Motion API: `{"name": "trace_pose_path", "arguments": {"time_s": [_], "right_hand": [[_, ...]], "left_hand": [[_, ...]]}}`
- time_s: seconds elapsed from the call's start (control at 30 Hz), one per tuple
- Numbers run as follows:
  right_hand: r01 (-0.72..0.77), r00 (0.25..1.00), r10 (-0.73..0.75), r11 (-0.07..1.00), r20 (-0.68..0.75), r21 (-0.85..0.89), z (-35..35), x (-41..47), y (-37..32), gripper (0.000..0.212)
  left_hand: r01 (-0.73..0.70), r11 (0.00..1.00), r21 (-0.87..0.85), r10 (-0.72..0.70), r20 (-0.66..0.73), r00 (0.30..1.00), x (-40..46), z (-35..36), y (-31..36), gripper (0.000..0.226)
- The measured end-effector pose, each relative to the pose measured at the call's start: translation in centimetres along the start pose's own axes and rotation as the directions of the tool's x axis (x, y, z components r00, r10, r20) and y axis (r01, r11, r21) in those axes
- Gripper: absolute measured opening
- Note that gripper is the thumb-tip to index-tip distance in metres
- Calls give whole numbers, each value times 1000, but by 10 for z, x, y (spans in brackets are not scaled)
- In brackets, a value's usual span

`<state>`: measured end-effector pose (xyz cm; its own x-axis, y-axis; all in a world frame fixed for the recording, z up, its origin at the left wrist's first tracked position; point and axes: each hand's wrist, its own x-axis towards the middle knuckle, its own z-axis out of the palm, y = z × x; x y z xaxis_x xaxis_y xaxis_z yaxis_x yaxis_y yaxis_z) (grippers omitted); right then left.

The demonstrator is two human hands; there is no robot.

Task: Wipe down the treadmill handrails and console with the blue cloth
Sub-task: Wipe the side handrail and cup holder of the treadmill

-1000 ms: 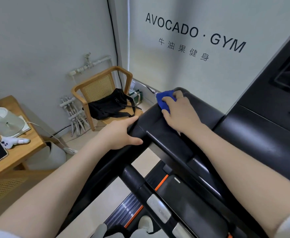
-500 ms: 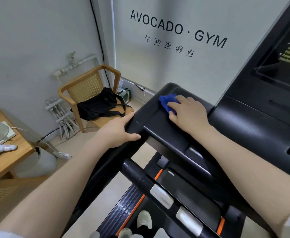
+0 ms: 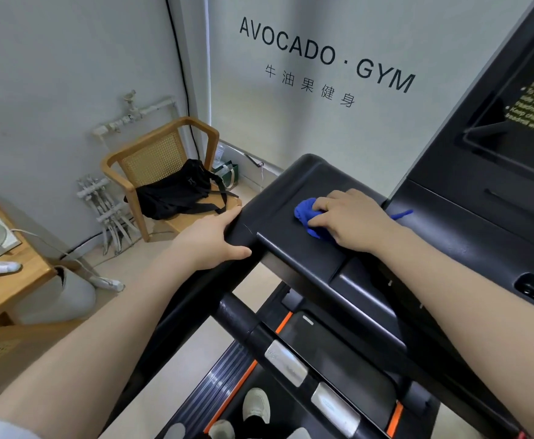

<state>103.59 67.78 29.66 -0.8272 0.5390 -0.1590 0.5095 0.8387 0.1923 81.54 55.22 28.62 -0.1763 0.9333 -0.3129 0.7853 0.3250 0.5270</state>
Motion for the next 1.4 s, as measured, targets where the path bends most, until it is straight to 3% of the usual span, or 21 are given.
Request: {"name": "trace_pose_path", "arguments": {"time_s": [0.1, 0.23, 0.37, 0.47, 0.57, 0.6, 0.67, 0.73, 0.8, 0.87, 0.97, 1.13, 1.23, 1.4], "right_hand": [[-135, 990, 134, 990, -35, -33, 6, -2, -10, 34], [-432, 902, 425, 891, 77, 139, -1, 4, -35, 27], [-537, 843, 483, 779, 236, 323, -19, 8, -33, 21], [-606, 784, 552, 585, 283, 539, -19, 11, -33, 25], [-507, 740, 648, 358, 183, 784, -7, 6, -46, 22], [-434, 745, 659, 360, 105, 826, -2, 6, -49, 23], [-334, 797, 599, 548, -81, 767, 3, 6, -55, 27], [-239, 859, 419, 836, -293, 495, 5, 10, -60, 38], [-211, 857, 267, 962, -441, 173, 8, 19, -53, 38], [-299, 869, 290, 953, -401, 42, 13, 30, -30, 31], [-427, 851, 455, 890, -261, 161, 21, 41, 17, 37], [-579, 744, 648, 748, -165, 323, 27, 62, 50, 33], [-564, 731, 666, 711, -147, 420, 22, 59, 47, 34], [-422, 781, 520, 848, -347, 321, 27, 29, 7, 31]], "left_hand": [[18, 999, 37, -18, -14, 1000, 0, 0, 2, 88], [45, 996, 83, -43, -29, 999, -3, 3, 5, 87], [50, 997, 66, -48, -32, 998, -6, 5, 6, 84], [52, 997, 60, -50, -40, 998, -6, 5, 8, 84], [64, 996, 65, -62, -19, 998, -3, 6, 9, 87], [66, 995, 74, -66, -7, 998, -2, 6, 10, 87], [57, 992, 115, -58, 8, 998, 3, 6, 15, 87], [15, 987, 160, -18, 16, 1000, 9, 6, 21, 94], [-57, 989, 135, 53, 28, 998, 16, 5, 27, 100], [-105, 986, 128, 102, 27, 994, 21, 5, 29, 96], [-88, 967, 240, 85, 24, 996, 22, 7, 29, 92], [-67, 968, 241, 68, 3, 998, 22, 6, 30, 92], [-60, 970, 234, 65, -17, 998, 22, 8, 29, 93], [-58, 966, 251, 64, -15, 998, 23, 7, 30, 94]]}}
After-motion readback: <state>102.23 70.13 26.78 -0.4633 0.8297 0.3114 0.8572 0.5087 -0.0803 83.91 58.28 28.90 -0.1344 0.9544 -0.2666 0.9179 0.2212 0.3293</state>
